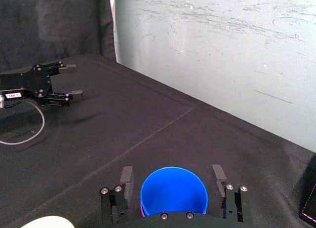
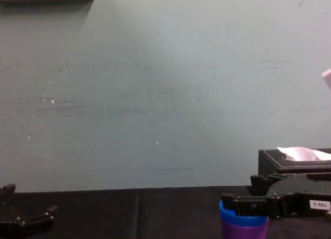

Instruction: Stack the three plastic cups sequentially using one hand.

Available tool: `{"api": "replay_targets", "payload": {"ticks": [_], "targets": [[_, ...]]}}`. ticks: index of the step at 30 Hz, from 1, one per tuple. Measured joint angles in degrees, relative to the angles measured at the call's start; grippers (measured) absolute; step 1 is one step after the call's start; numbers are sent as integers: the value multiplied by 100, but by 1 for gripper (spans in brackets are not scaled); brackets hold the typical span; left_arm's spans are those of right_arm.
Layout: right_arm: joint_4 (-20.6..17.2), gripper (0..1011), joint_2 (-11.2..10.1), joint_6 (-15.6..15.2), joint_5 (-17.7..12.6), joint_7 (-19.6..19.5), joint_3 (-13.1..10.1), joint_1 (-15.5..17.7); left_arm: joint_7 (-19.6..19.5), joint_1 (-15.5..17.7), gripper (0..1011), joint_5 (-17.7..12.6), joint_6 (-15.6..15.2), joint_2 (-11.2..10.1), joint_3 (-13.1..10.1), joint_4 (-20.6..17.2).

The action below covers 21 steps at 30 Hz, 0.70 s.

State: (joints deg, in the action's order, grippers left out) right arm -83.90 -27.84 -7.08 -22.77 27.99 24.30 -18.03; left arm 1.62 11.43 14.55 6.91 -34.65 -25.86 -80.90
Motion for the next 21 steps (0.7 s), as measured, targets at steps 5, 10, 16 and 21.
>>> {"api": "replay_targets", "payload": {"ticks": [5, 10, 16, 21], "targets": [[-3, 1000, 0, -3, 2, -1, 0, -2, 0, 0, 1011, 0, 0, 0, 0, 0], [-6, 1000, 0, -3, 3, -2, 0, -2, 0, 0, 1011, 0, 0, 0, 0, 0], [-6, 1000, 0, -3, 3, -2, 0, -2, 0, 0, 1011, 0, 0, 0, 0, 0], [-114, 1000, -52, 41, -122, 54, -71, 91, 0, 0, 1012, 0, 0, 0, 0, 0]]}}
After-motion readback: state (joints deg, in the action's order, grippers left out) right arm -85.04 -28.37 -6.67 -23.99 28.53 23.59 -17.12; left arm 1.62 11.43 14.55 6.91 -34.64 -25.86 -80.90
